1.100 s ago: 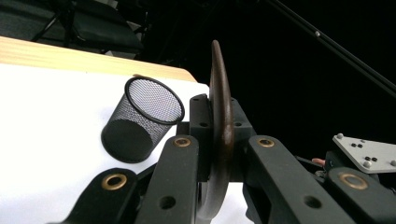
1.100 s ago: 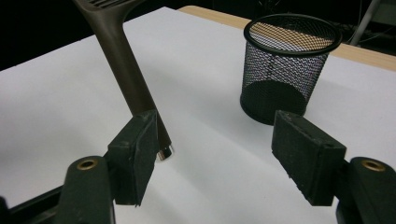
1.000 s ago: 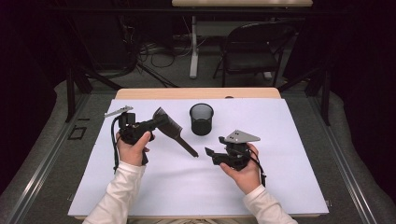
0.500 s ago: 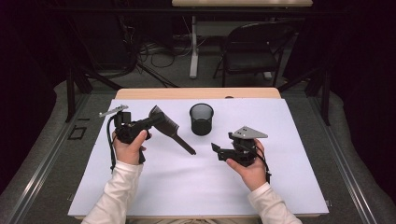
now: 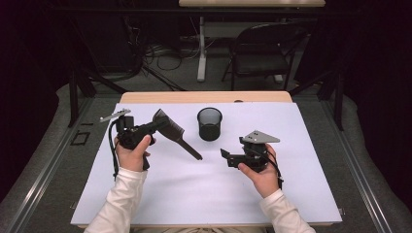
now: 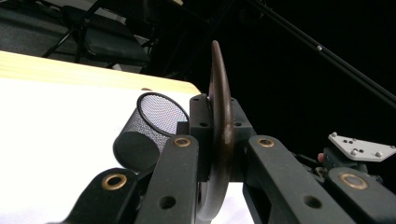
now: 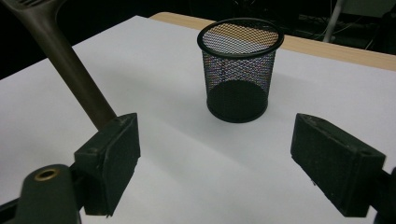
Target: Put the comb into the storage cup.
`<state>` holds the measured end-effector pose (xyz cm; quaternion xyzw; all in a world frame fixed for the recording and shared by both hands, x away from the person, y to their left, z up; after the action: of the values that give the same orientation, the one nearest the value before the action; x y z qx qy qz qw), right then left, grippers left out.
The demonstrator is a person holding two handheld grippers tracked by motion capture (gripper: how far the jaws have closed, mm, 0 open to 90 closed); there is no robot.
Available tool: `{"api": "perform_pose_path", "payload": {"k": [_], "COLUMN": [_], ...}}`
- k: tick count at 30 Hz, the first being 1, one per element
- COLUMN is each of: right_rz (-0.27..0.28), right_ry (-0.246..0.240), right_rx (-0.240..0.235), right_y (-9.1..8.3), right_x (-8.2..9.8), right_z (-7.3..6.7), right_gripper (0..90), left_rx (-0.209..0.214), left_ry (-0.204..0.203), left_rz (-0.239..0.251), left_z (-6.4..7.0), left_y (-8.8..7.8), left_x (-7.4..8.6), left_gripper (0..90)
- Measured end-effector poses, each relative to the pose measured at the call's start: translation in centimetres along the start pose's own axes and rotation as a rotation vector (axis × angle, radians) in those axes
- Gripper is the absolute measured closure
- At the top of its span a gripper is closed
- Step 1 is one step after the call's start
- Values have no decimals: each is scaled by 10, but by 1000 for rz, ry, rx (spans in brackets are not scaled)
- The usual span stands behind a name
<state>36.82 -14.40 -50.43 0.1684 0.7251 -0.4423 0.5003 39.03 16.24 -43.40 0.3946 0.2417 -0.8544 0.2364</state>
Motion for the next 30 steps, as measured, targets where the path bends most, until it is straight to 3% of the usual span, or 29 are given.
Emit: {"api": "perform_pose_path", "payload": {"k": [9,17,22,30], "right_rz": [2,-17,-20,-21], "right_ry": [13,4,-3,-3], "right_rx": [-5,-10,31,51], "right_y": [-5,-7,-7,-9], "right_x": [-2,0,0,-1], "right_z": [2,12,17,20], "right_gripper": [134,0,0,0], "left_rx": [-10,-21,-42,-80], "left_ry": [15,32,55,95], "left_rz": [-8,-14,-13,-15], "left_z": [6,10,15,22], "left_y": [4,7,8,10], "left_x": [-1,-7,-13,-27], "left_gripper": [855,855,855,855]}}
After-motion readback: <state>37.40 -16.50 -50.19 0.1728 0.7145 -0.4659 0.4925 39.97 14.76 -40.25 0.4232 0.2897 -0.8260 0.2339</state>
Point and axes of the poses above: each handheld gripper's, and its own axes: y roughly forward along the jaws, x roughly out of its underside, z roughly to its right, the point moved 4 cm from there along y, roughly forward along the jaws, and after that the axes turned 2 degrees about -z, right-handed, at the moved point
